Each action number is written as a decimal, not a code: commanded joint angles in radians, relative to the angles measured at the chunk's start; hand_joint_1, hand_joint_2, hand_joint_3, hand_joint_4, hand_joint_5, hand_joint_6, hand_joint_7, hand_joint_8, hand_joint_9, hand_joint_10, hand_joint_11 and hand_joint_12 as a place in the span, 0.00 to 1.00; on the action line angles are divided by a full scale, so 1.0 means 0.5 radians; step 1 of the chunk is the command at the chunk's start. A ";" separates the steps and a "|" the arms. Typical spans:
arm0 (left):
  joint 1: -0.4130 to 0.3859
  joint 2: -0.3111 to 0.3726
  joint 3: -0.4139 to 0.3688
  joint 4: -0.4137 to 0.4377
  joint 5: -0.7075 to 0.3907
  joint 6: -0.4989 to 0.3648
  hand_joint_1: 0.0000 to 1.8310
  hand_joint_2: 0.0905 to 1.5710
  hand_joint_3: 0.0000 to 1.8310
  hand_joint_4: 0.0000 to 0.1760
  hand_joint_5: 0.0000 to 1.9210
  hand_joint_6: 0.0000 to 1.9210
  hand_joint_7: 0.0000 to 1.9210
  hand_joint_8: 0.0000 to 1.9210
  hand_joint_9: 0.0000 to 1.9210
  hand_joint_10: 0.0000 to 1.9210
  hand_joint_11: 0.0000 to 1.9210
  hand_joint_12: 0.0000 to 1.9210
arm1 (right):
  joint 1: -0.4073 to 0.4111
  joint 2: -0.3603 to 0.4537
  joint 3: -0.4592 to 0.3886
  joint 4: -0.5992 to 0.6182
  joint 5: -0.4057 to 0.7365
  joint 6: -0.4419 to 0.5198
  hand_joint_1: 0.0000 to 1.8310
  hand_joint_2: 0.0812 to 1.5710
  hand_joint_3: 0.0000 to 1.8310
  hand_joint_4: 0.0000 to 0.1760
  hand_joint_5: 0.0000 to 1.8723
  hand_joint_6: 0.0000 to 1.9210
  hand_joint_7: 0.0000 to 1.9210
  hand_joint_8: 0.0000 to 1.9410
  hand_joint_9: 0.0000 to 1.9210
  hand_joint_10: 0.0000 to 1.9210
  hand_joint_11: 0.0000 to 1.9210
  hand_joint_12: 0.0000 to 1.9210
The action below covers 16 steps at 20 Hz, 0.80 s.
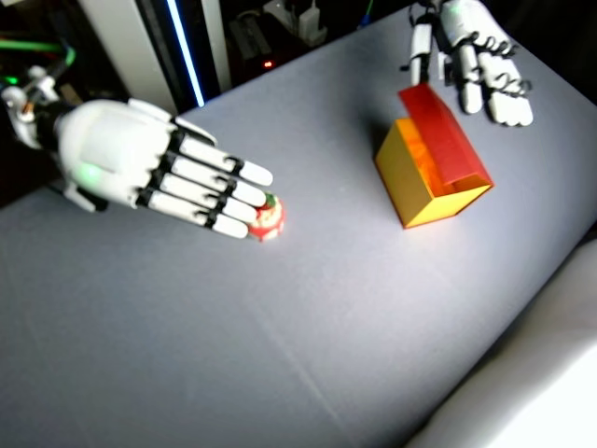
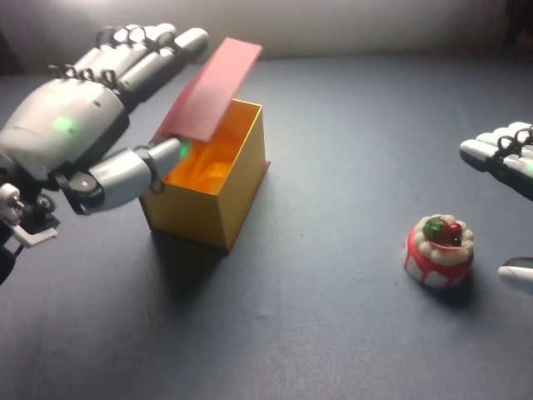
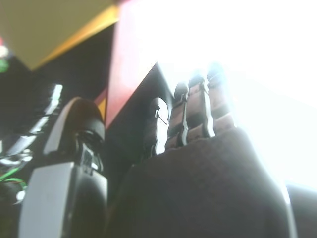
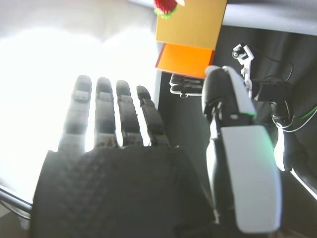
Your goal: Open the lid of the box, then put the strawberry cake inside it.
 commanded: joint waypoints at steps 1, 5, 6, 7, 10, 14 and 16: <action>-0.008 0.022 0.019 -0.039 -0.289 0.000 0.24 0.93 0.01 0.83 0.00 0.00 0.00 0.00 0.00 0.00 0.00 0.00 | 0.007 0.003 0.006 0.013 0.242 0.014 0.34 0.78 0.00 0.00 0.00 0.00 0.00 0.00 0.00 0.00 0.00 0.00; 0.029 0.029 0.038 -0.204 -0.386 0.004 0.19 0.95 0.01 0.77 0.00 0.00 0.00 0.00 0.00 0.00 0.00 0.00 | 0.001 0.002 0.007 0.019 0.248 0.014 0.35 0.79 0.00 0.00 0.00 0.00 0.00 0.00 0.00 0.00 0.00 0.00; 0.037 0.034 0.040 -0.250 -0.408 0.004 0.18 0.95 0.00 0.78 0.00 0.00 0.00 0.00 0.00 0.00 0.00 0.00 | -0.002 0.001 0.007 0.022 0.248 0.016 0.34 0.78 0.00 0.00 0.00 0.00 0.00 0.00 0.00 0.00 0.00 0.00; 0.049 0.036 0.050 -0.314 -0.436 0.004 0.18 0.95 0.00 0.88 0.00 0.00 0.00 0.00 0.00 0.00 0.00 0.00 | -0.006 -0.001 0.007 0.025 0.248 0.017 0.35 0.78 0.00 0.00 0.00 0.00 0.00 0.00 0.00 0.00 0.00 0.00; 0.077 0.055 0.077 -0.477 -0.466 0.004 0.13 0.92 0.00 0.68 0.00 0.00 0.00 0.00 0.00 0.00 0.00 0.00 | -0.012 -0.006 0.009 0.029 0.248 0.019 0.37 0.77 0.00 0.00 0.00 0.00 0.00 0.00 0.00 0.00 0.00 0.00; 0.097 0.076 0.162 -0.706 -0.313 0.004 0.25 0.93 0.00 0.84 0.00 0.00 0.00 0.00 0.00 0.00 0.00 0.02 | -0.016 -0.009 0.013 0.031 0.248 0.019 0.39 0.77 0.00 0.00 0.00 0.00 0.00 0.00 0.00 0.00 0.00 0.00; 0.132 0.103 0.169 -0.756 -0.269 0.003 0.27 0.92 0.00 0.77 0.00 0.00 0.00 0.00 0.00 0.00 0.00 0.00 | -0.016 -0.009 0.013 0.030 0.248 0.022 0.37 0.78 0.00 0.00 0.00 0.00 0.00 0.00 0.00 0.00 0.00 0.00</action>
